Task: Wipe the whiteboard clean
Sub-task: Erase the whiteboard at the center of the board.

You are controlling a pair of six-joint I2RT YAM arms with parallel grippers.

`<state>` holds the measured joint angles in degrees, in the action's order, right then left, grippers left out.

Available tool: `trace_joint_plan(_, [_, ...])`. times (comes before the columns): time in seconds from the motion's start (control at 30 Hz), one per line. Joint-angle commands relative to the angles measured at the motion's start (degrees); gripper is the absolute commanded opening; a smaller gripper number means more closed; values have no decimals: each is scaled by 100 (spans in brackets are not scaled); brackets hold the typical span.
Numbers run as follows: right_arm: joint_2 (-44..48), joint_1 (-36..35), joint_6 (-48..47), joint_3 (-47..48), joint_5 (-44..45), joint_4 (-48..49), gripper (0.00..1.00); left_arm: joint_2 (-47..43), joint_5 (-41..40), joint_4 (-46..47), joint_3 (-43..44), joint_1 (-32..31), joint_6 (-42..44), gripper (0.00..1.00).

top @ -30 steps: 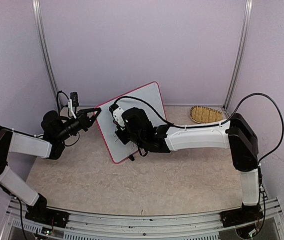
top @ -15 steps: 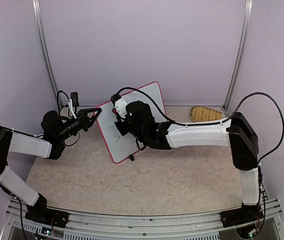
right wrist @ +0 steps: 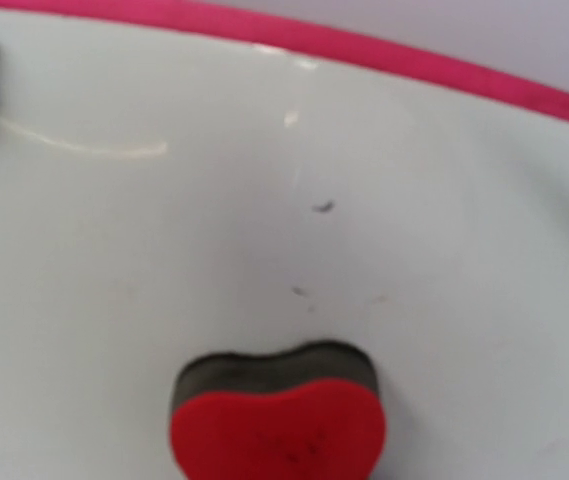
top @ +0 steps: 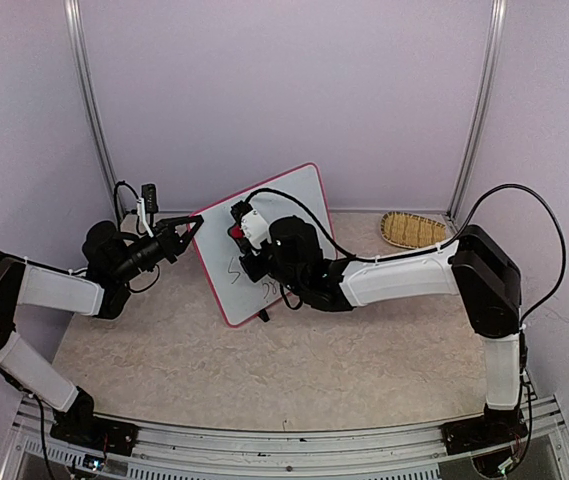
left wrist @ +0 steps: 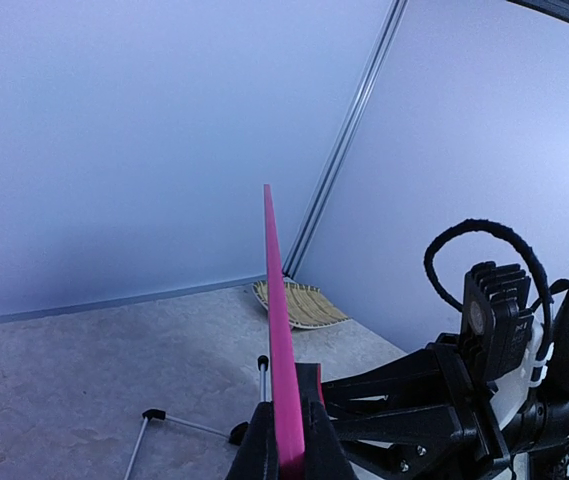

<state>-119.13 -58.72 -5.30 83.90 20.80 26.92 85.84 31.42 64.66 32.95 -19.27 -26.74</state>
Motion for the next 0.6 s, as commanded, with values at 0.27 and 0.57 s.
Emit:
trace_joint_plan(0.27, [-485,-392,-165,43,-423,108,18,148,646,-410,-22,-154,248,0])
trace_joint_plan(0.57, [-689,-623,-115,313,-144,-203,18,127,644,-406,-25,-156,256,0])
